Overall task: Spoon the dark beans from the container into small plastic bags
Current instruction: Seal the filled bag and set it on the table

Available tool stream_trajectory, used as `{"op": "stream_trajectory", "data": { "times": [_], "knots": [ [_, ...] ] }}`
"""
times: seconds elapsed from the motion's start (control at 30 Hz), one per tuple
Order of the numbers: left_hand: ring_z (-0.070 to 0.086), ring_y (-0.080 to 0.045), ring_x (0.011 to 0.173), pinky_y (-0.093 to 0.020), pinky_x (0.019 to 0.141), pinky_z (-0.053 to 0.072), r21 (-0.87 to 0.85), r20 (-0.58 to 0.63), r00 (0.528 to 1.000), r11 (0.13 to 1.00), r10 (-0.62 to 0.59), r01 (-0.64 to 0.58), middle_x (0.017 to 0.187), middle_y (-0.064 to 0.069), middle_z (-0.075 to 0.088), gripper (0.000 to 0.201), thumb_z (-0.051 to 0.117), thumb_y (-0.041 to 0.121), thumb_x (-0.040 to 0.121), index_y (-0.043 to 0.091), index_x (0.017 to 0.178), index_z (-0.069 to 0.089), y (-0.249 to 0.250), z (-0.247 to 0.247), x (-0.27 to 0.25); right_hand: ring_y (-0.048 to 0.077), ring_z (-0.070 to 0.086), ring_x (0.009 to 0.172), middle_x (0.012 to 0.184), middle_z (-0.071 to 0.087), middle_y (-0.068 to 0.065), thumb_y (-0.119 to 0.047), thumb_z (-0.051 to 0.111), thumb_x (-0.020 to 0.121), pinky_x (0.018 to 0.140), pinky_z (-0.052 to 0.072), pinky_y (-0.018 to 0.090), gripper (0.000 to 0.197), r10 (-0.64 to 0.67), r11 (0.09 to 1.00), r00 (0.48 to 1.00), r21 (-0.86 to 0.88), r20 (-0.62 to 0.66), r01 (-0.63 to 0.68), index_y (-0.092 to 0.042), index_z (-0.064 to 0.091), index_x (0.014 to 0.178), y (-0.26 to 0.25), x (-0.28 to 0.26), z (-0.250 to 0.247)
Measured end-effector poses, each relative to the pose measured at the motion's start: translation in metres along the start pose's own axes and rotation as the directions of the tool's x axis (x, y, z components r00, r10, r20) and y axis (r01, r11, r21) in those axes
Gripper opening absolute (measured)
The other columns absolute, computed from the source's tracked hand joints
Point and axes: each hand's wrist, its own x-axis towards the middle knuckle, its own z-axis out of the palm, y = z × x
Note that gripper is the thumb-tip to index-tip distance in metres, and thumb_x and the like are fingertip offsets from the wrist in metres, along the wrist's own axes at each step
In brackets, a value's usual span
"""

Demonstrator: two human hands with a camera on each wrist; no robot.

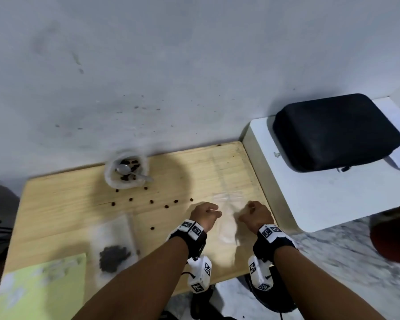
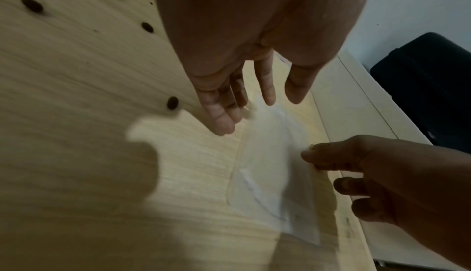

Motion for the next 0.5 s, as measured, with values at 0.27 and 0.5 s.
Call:
{"op": "stream_trajectory", "data": {
  "times": [0.27,0.5],
  "knots": [
    [0.06,-0.026,0.084,-0.031,0.067,0.05,-0.114,-0.047,0.997,0.992,-0.058,0.052,0.099,-0.009,0.065,0.016,0.071,0.016,0.078,0.026,0.089,0.068,0.004,0.006,0.009,0.022,0.057,0.089,0.101,0.063,0.003,-0.022,0.076,0.078,0.077,0.04,0.024,0.034,0.037,0.982,0.999,0.185,-0.009,-0.035,-0.015,0.059,0.107,-0.003,0.009,0.007],
    [0.048,-0.014,0.06,-0.015,0.041,0.035,-0.281,-0.129,0.991,0.957,0.031,-0.067,0.081,-0.001,0.054,0.021,0.066,-0.001,0.079,0.014,0.094,0.069,0.014,-0.011,-0.005,0.017,0.054,0.064,0.094,0.066,0.008,-0.015,0.071,0.08,0.056,0.038,0.024,0.025,0.001,0.886,1.0,0.463,0.017,-0.009,-0.026,0.058,0.099,-0.019,0.007,-0.001]
  ]
}}
